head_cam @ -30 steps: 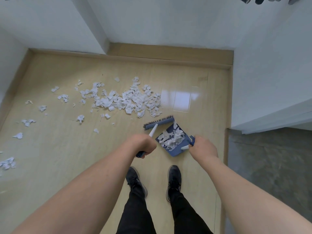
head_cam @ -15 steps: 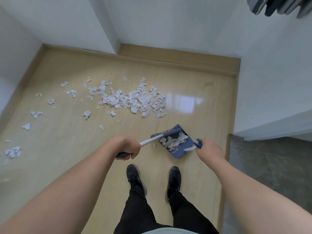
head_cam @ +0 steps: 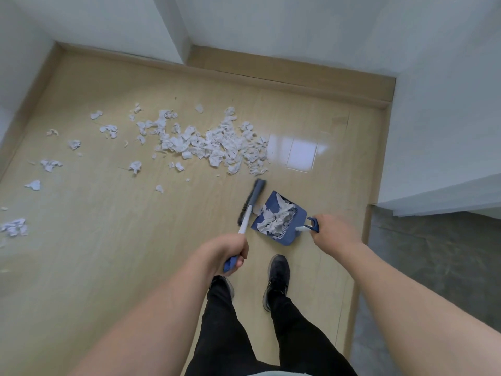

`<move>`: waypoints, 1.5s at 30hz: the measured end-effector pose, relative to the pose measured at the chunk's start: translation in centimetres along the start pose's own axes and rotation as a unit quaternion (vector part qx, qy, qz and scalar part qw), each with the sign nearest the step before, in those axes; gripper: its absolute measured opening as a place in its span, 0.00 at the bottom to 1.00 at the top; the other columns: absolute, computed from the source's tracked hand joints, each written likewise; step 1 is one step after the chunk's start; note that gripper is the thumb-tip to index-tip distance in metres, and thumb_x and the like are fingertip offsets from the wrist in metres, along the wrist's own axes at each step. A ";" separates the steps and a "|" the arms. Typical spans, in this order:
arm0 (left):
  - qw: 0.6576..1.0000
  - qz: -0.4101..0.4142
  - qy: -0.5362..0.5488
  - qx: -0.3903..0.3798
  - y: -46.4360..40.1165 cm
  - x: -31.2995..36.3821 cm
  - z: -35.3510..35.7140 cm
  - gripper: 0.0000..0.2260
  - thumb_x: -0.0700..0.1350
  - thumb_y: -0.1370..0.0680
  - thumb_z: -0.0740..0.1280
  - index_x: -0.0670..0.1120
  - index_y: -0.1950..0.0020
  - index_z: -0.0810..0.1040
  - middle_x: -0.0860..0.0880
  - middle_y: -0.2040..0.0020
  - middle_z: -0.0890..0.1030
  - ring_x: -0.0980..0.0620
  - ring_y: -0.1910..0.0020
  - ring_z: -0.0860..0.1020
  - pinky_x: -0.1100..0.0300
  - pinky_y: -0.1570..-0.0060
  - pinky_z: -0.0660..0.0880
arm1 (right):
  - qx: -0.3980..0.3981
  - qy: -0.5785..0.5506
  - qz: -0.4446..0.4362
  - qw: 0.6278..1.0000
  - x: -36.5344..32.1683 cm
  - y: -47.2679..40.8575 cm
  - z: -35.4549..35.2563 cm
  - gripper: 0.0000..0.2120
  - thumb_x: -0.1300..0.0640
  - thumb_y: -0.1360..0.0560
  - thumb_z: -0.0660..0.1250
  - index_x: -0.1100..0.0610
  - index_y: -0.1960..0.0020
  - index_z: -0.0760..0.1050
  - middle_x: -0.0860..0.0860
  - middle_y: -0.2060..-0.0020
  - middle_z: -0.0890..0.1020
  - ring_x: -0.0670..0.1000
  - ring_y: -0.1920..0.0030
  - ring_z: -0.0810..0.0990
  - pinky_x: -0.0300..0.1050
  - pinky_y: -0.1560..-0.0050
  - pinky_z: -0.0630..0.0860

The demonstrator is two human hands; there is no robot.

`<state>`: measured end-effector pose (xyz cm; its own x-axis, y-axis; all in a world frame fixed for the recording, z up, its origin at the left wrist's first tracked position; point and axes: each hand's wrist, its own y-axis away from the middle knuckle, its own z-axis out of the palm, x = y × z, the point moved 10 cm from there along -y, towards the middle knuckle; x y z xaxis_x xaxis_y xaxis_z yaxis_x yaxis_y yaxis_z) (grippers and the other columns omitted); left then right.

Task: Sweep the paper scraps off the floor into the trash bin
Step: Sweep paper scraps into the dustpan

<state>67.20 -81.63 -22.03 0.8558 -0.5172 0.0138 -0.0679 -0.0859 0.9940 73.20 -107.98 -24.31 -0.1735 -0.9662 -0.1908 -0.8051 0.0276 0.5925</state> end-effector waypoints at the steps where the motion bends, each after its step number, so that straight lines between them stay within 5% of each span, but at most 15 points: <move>1: 1.000 0.001 -0.001 -0.004 0.3 0.0 -0.5 0.02 0.36 0.25 0.59 0.42 0.56 0.67 0.48 0.74 0.69 0.55 0.78 0.65 0.67 0.76 0.64 | -0.002 -0.003 0.000 1.000 -0.4 0.0 -0.2 0.06 0.52 0.24 0.62 0.53 0.57 0.70 0.51 0.61 0.77 0.55 0.61 0.75 0.44 0.65 0.67; 15: 0.995 0.032 0.078 0.044 4.6 -1.0 -12.3 0.02 0.39 0.25 0.61 0.43 0.55 0.69 0.50 0.74 0.69 0.56 0.80 0.66 0.69 0.80 0.61 | 0.005 -0.068 -0.003 0.998 -11.3 -0.3 -3.8 0.03 0.57 0.26 0.61 0.53 0.58 0.72 0.51 0.63 0.75 0.57 0.61 0.74 0.43 0.65 0.67; 26: 0.972 0.028 0.216 0.092 1.2 -4.2 -30.7 0.04 0.38 0.24 0.60 0.44 0.59 0.68 0.49 0.74 0.70 0.56 0.77 0.67 0.67 0.79 0.65 | 0.014 -0.063 0.012 0.998 -25.7 -4.8 -5.9 0.12 0.58 0.27 0.64 0.51 0.66 0.65 0.50 0.67 0.74 0.55 0.65 0.75 0.42 0.75 0.61; 32: 0.972 -0.013 0.216 0.088 -3.2 -5.3 -40.2 0.06 0.38 0.25 0.59 0.44 0.62 0.69 0.50 0.75 0.69 0.56 0.80 0.66 0.71 0.83 0.64 | 0.004 -0.036 0.015 0.999 -34.0 -8.6 -5.5 0.03 0.58 0.26 0.63 0.56 0.58 0.72 0.52 0.62 0.77 0.56 0.62 0.76 0.42 0.72 0.64; 39: 0.985 -0.023 0.168 0.015 -4.7 -2.2 -40.2 0.08 0.37 0.26 0.58 0.44 0.65 0.68 0.50 0.78 0.68 0.57 0.84 0.64 0.70 0.84 0.64 | 0.012 -0.014 0.010 1.000 -37.3 -9.5 -5.7 0.11 0.56 0.25 0.63 0.51 0.65 0.66 0.49 0.70 0.73 0.53 0.70 0.71 0.42 0.74 0.62; 45: 0.989 -0.024 0.148 -0.005 -3.4 -1.8 -41.9 0.08 0.38 0.27 0.60 0.44 0.66 0.67 0.50 0.78 0.67 0.56 0.83 0.63 0.71 0.84 0.63 | 0.023 -0.038 0.052 0.998 -35.6 -9.5 -8.1 0.09 0.55 0.25 0.63 0.52 0.64 0.68 0.49 0.69 0.73 0.55 0.67 0.73 0.42 0.73 0.63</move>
<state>87.36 -44.77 -20.85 0.9708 -0.2399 -0.0026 -0.0210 -0.0956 0.9952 91.65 -75.90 -16.81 -0.2990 -0.9351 -0.1905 -0.8052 0.1401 0.5762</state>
